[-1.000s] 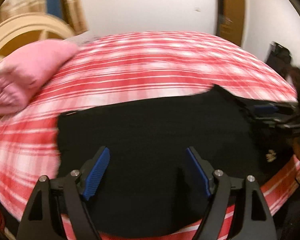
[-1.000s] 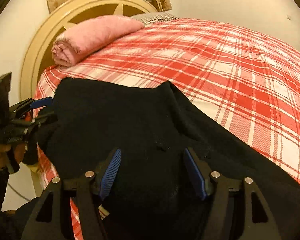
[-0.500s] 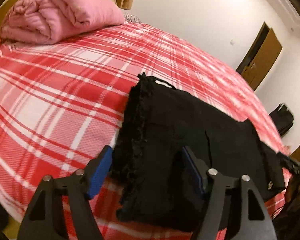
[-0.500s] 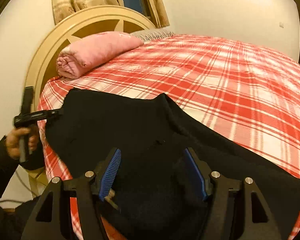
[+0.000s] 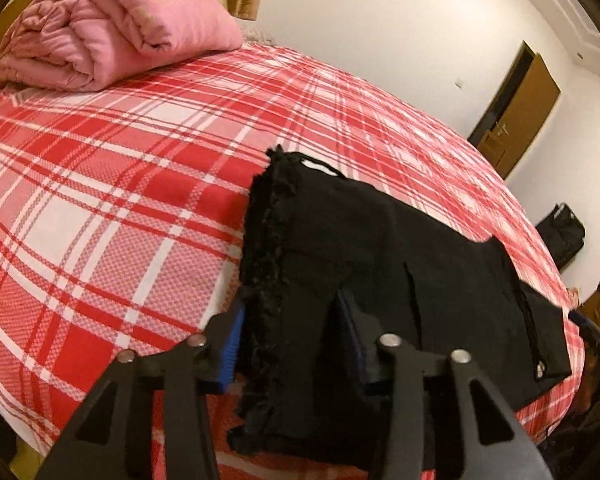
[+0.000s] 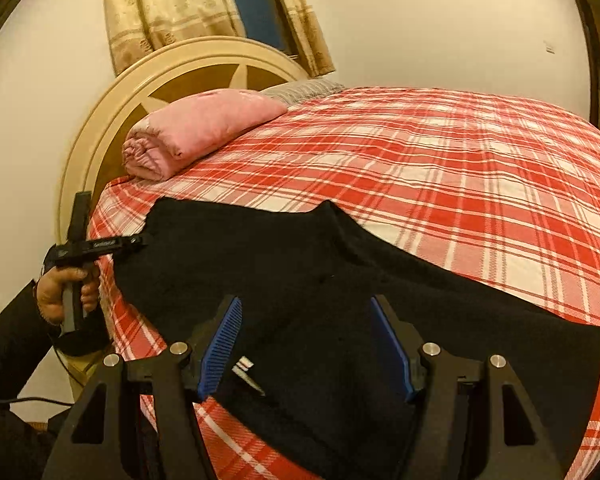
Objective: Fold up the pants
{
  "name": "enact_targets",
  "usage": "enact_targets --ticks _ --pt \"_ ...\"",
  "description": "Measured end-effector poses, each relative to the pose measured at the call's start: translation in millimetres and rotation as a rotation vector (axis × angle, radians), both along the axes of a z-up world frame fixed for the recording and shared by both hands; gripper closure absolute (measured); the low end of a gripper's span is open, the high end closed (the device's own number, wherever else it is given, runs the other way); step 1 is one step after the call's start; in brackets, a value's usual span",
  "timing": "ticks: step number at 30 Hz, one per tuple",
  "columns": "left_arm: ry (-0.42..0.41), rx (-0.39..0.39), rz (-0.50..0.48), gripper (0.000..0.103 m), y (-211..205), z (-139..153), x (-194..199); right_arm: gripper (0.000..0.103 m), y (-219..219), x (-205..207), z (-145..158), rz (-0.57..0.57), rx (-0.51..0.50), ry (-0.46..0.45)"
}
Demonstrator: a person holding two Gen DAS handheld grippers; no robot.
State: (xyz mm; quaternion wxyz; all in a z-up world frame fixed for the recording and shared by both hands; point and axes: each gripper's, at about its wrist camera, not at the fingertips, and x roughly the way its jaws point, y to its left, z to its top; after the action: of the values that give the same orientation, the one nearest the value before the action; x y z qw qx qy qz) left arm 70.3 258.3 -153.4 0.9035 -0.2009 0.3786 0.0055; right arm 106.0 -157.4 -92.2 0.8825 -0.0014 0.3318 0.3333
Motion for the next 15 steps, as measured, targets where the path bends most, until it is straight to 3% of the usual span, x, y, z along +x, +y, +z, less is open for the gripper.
enact_targets --ticks 5,7,9,15 --pt "-0.01 -0.038 0.003 0.05 4.7 -3.0 3.3 0.036 1.6 -5.8 4.5 0.006 0.012 -0.012" --pt "-0.016 -0.013 -0.015 0.055 0.5 -2.3 2.4 0.036 -0.4 -7.9 6.8 0.004 0.018 -0.017" --pt "-0.022 -0.025 -0.05 0.079 -1.1 1.9 1.7 0.036 -3.2 -9.8 8.9 0.0 0.019 -0.021" --pt "-0.096 -0.004 -0.063 0.086 -21.3 43.2 -11.9 0.036 -16.0 -19.2 17.6 -0.047 -0.039 -0.054"
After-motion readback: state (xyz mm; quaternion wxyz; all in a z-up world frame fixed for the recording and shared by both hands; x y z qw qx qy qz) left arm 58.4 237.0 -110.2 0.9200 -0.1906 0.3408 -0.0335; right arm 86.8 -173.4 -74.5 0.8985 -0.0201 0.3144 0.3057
